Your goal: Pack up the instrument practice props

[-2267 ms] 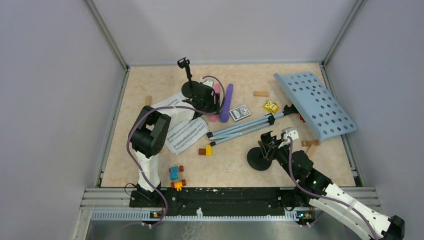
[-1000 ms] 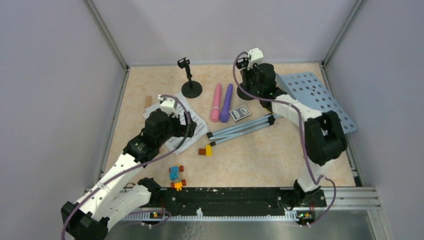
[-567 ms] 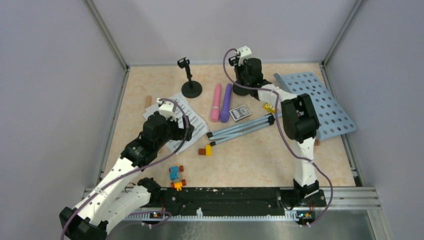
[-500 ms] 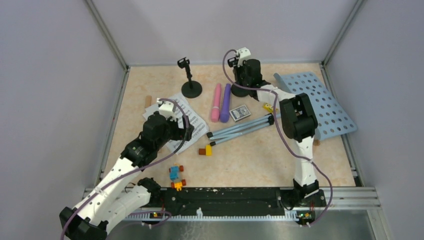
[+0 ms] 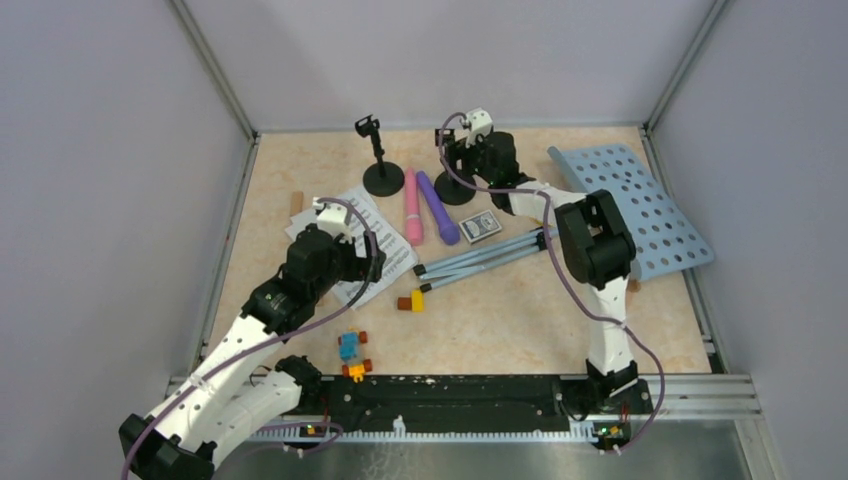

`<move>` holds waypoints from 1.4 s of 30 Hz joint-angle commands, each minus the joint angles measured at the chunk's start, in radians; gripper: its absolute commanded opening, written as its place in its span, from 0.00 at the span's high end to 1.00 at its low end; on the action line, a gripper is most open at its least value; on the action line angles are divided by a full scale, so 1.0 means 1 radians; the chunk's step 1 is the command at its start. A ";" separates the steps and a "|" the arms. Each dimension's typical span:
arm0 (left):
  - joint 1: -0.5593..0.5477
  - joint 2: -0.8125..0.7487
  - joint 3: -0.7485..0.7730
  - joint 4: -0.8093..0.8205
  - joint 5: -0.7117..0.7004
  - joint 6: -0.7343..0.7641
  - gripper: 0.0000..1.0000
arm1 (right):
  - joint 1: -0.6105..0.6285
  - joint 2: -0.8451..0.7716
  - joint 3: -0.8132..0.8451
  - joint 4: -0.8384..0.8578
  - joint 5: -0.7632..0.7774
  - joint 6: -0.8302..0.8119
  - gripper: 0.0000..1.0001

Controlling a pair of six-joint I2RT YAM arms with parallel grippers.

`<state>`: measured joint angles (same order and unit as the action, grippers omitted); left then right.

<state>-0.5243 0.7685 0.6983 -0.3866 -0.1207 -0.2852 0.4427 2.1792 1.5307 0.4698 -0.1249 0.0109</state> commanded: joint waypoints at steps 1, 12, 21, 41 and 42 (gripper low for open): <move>-0.002 -0.009 0.003 -0.016 -0.047 -0.001 0.01 | 0.003 -0.181 -0.118 0.047 0.097 -0.006 0.20; -0.003 -0.005 0.051 -0.108 -0.142 -0.051 0.01 | 0.005 -0.806 -0.477 -0.442 0.226 0.172 0.18; -0.001 -0.061 0.084 -0.168 -0.207 -0.023 0.01 | 0.006 -1.269 -0.572 -1.023 0.194 0.359 0.15; -0.003 -0.235 -0.008 -0.117 -0.165 -0.081 0.01 | 0.005 -2.132 -0.901 -1.021 0.370 0.280 0.19; -0.003 -0.243 -0.012 -0.113 -0.161 -0.079 0.01 | 0.005 -2.135 -0.910 -1.021 0.377 0.280 0.19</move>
<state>-0.5247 0.5613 0.7010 -0.5716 -0.3176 -0.3740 0.4442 0.0753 0.6491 -0.5705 0.1806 0.3065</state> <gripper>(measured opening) 0.987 0.816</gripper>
